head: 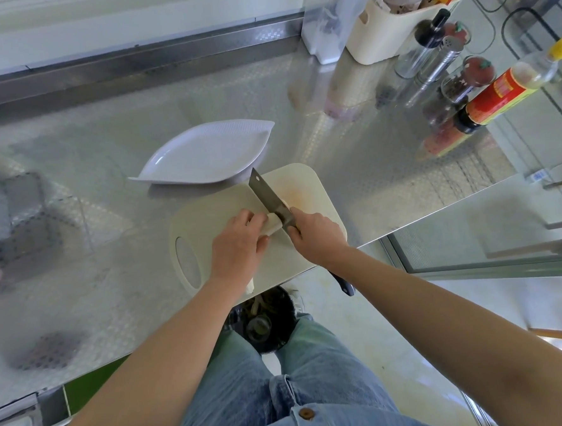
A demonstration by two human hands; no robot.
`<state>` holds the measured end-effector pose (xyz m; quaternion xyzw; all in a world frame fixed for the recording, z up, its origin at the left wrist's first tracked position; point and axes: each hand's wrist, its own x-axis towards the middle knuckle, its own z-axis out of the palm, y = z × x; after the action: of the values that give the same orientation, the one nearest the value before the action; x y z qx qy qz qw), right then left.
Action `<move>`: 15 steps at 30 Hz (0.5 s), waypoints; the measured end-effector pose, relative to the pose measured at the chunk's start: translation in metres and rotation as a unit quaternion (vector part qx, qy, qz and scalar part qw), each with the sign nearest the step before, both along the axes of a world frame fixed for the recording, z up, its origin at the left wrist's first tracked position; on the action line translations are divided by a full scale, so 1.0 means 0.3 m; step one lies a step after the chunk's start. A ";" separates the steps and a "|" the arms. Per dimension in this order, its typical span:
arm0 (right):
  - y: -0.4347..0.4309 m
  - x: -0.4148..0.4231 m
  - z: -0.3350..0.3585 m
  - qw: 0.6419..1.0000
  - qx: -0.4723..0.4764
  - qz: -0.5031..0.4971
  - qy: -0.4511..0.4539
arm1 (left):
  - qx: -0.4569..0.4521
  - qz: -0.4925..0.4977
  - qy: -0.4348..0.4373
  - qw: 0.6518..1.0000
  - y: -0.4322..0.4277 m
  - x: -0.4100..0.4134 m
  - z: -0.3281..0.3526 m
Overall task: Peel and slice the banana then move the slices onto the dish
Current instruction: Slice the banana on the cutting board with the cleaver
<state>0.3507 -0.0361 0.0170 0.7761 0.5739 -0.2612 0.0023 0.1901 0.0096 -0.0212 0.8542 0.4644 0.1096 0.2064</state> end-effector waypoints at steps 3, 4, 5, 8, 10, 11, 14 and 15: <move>-0.009 0.009 0.002 1.000 0.020 -0.005 0.005 | 0.001 -0.002 0.002 1.000 0.001 -0.002 0.004; -0.013 0.012 0.008 0.999 0.030 -0.010 0.008 | 0.004 -0.003 0.004 1.000 0.001 -0.004 0.005; -0.016 0.015 0.015 0.999 0.039 -0.016 0.012 | 0.007 -0.004 0.006 1.000 0.001 -0.005 0.004; -0.019 0.024 0.046 0.998 0.057 -0.016 0.018 | 0.011 -0.007 0.012 1.000 0.001 -0.006 0.005; -0.019 0.028 0.063 0.998 0.058 -0.004 0.016 | 0.013 -0.008 0.011 1.000 0.001 -0.005 0.006; -0.019 0.029 0.068 0.998 0.057 0.001 0.015 | 0.014 -0.008 0.010 1.000 0.001 -0.005 0.006; -0.022 0.023 0.068 0.999 0.053 0.005 0.009 | 0.017 -0.006 0.010 1.000 0.001 -0.004 0.006; -0.023 0.020 0.066 0.999 0.052 0.005 0.008 | 0.018 -0.005 0.009 1.000 0.001 -0.003 0.005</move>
<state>0.3569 -0.0428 0.0367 0.7702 0.5906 -0.2372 -0.0414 0.1892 0.0098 -0.0196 0.8614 0.4597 0.1088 0.1869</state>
